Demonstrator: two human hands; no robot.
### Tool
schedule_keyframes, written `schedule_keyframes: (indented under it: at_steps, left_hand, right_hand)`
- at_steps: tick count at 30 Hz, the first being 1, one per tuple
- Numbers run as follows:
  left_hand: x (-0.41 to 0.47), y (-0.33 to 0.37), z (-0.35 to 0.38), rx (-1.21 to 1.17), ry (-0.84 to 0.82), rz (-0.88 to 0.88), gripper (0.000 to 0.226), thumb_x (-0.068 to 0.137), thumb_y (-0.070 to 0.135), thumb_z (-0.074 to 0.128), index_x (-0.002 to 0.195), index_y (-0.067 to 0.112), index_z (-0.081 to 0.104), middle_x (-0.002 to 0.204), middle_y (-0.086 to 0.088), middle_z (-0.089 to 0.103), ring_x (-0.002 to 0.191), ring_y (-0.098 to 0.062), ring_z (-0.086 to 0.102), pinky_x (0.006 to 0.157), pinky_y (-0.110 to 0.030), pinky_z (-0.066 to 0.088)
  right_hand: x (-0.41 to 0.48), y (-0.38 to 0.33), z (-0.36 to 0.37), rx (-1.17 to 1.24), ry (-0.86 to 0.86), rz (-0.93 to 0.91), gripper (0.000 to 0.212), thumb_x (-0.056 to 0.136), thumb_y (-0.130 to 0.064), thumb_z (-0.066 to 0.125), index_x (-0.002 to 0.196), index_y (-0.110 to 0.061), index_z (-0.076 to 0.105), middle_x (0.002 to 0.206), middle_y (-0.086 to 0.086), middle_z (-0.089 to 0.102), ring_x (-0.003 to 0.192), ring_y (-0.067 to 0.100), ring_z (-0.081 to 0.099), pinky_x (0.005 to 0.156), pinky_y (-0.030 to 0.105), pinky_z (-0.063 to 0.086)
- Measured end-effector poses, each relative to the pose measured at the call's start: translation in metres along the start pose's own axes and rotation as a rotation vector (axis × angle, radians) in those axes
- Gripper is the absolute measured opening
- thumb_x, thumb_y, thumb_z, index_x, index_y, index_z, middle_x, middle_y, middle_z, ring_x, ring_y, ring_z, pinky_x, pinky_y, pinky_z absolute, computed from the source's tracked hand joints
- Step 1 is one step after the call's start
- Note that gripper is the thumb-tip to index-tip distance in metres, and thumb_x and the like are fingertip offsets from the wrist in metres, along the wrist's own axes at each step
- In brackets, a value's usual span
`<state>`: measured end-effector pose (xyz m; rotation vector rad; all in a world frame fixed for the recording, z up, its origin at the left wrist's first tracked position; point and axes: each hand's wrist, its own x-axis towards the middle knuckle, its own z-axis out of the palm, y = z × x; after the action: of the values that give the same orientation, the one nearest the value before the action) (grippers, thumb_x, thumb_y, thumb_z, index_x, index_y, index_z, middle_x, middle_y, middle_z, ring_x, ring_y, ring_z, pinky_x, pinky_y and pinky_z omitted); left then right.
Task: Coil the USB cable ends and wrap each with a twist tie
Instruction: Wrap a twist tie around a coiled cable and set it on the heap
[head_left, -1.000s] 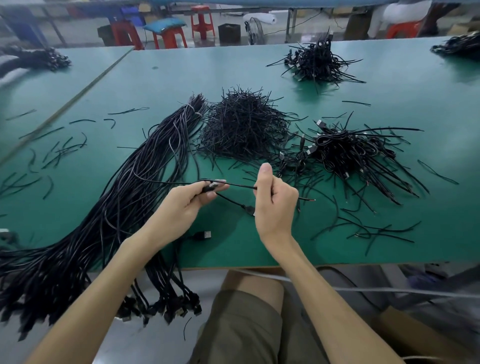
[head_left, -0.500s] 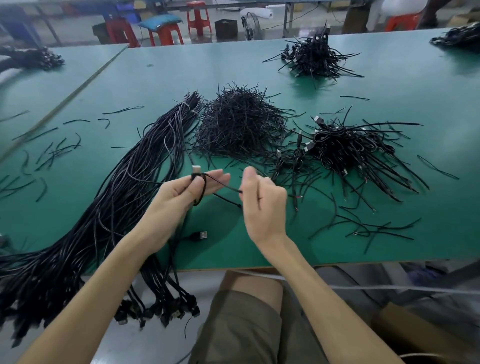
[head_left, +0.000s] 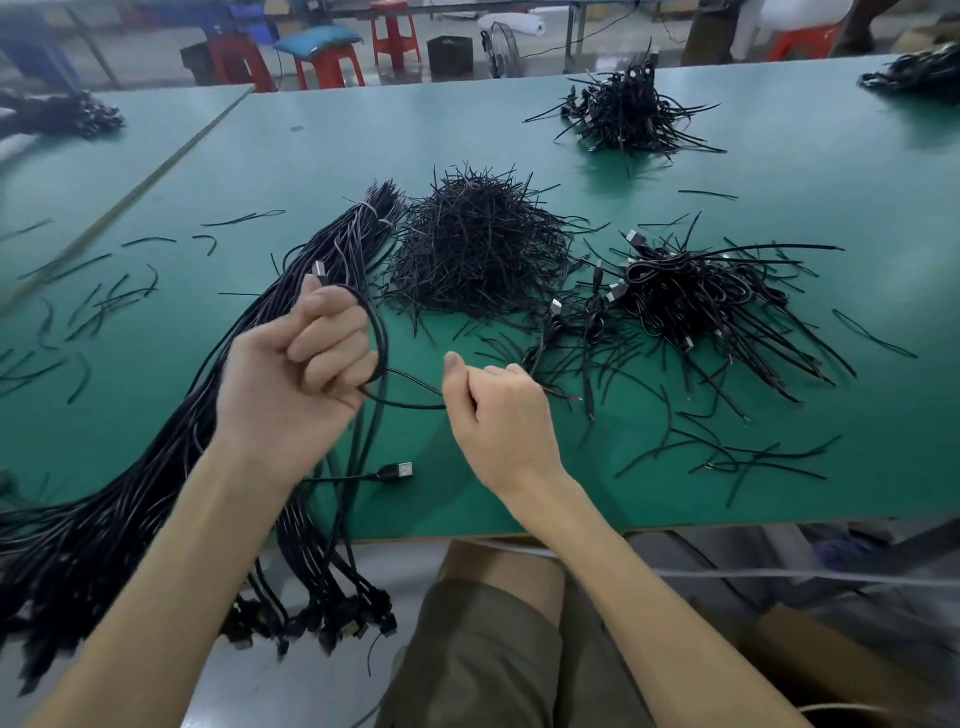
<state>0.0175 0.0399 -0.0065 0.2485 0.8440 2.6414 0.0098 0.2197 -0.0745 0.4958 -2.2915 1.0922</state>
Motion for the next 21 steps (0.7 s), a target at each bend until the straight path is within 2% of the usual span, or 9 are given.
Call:
schedule_keyframes:
  at_steps: [1, 3, 5, 8, 11, 14, 17, 20, 21]
  left_hand:
    - [-0.005, 0.006, 0.0, 0.122, -0.024, -0.014, 0.036, 0.109, 0.025, 0.038, 0.079, 0.019, 0.057, 0.06, 0.011, 0.027, 0.047, -0.007, 0.02, 0.049, -0.024, 0.023]
    - [-0.016, 0.016, -0.001, 0.544, -0.044, -0.036, 0.032, 0.098, 0.03, 0.054, 0.068, 0.024, 0.061, 0.058, 0.009, 0.027, 0.046, -0.008, 0.022, 0.048, -0.021, 0.022]
    - [-0.022, 0.014, 0.003, 0.998, -0.058, -0.131, 0.032, 0.091, 0.035, 0.065, 0.062, 0.024, 0.065, 0.053, 0.009, 0.033, 0.044, -0.008, 0.025, 0.047, -0.018, 0.021]
    - [-0.023, -0.004, 0.008, 1.364, -0.071, -0.259, 0.037, 0.098, 0.031, 0.056, 0.07, 0.013, 0.07, 0.052, 0.006, 0.039, 0.045, -0.008, 0.031, 0.047, -0.015, 0.028]
    - [-0.019, -0.015, 0.0, 1.658, 0.027, -0.275, 0.038, 0.106, 0.024, 0.054, 0.074, 0.018, 0.073, 0.05, 0.008, 0.046, 0.048, -0.012, 0.039, 0.053, -0.028, 0.035]
    - [-0.017, -0.021, -0.009, 1.754, 0.134, -0.164, 0.03, 0.106, 0.025, 0.054, 0.084, 0.025, 0.074, 0.056, 0.004, 0.063, 0.049, -0.018, 0.054, 0.054, -0.033, 0.046]
    - [-0.015, -0.03, -0.012, 1.763, 0.209, 0.007, 0.026, 0.105, 0.032, 0.051, 0.097, 0.024, 0.075, 0.071, 0.0, 0.073, 0.06, -0.027, 0.065, 0.062, -0.041, 0.054]
    - [-0.009, -0.034, -0.011, 1.545, 0.247, 0.227, 0.03, 0.104, 0.028, 0.049, 0.117, 0.014, 0.073, 0.107, 0.006, 0.078, 0.101, -0.008, 0.073, 0.092, -0.032, 0.057]
    - [-0.007, -0.036, -0.01, 1.428, 0.247, 0.27, 0.03, 0.105, 0.025, 0.049, 0.121, 0.012, 0.07, 0.112, 0.004, 0.077, 0.109, -0.009, 0.071, 0.096, -0.028, 0.055]
  right_hand:
    - [0.001, 0.001, -0.001, 0.0, 0.01, 0.042, 0.058, 0.107, -0.022, 0.043, 0.052, -0.022, 0.023, 0.044, 0.0, 0.032, 0.044, 0.022, 0.028, 0.075, 0.044, 0.048]
    - [0.003, 0.004, -0.001, 0.005, 0.038, 0.108, 0.06, 0.108, -0.022, 0.042, 0.051, -0.022, 0.023, 0.044, -0.002, 0.032, 0.045, 0.022, 0.031, 0.082, 0.046, 0.046]
    - [0.004, 0.004, 0.001, -0.019, 0.079, 0.124, 0.06, 0.107, -0.02, 0.044, 0.05, -0.019, 0.025, 0.044, -0.002, 0.031, 0.047, 0.023, 0.032, 0.08, 0.045, 0.045]
    - [0.002, 0.003, 0.001, -0.065, 0.112, 0.101, 0.055, 0.105, -0.019, 0.048, 0.052, -0.018, 0.03, 0.045, -0.001, 0.031, 0.049, 0.024, 0.031, 0.073, 0.042, 0.043]
    - [0.002, 0.007, -0.001, -0.001, 0.142, 0.168, 0.059, 0.106, -0.023, 0.044, 0.051, -0.022, 0.023, 0.043, -0.007, 0.025, 0.045, 0.016, 0.027, 0.083, 0.038, 0.041]
    - [0.002, 0.009, -0.001, 0.083, 0.187, 0.186, 0.061, 0.107, -0.023, 0.044, 0.052, -0.027, 0.018, 0.043, -0.012, 0.021, 0.043, 0.016, 0.024, 0.084, 0.03, 0.037]
    - [0.002, 0.007, -0.001, 0.114, 0.195, 0.084, 0.058, 0.106, -0.024, 0.043, 0.054, -0.029, 0.017, 0.045, -0.013, 0.019, 0.043, 0.016, 0.021, 0.072, 0.029, 0.037]
    - [0.001, 0.002, -0.001, 0.098, 0.182, -0.043, 0.053, 0.104, -0.021, 0.044, 0.058, -0.03, 0.018, 0.049, -0.016, 0.018, 0.047, 0.015, 0.021, 0.06, 0.031, 0.034]
    - [0.001, 0.001, -0.001, 0.084, 0.174, -0.097, 0.051, 0.104, -0.019, 0.045, 0.059, -0.028, 0.022, 0.05, -0.014, 0.02, 0.047, 0.013, 0.021, 0.057, 0.031, 0.033]
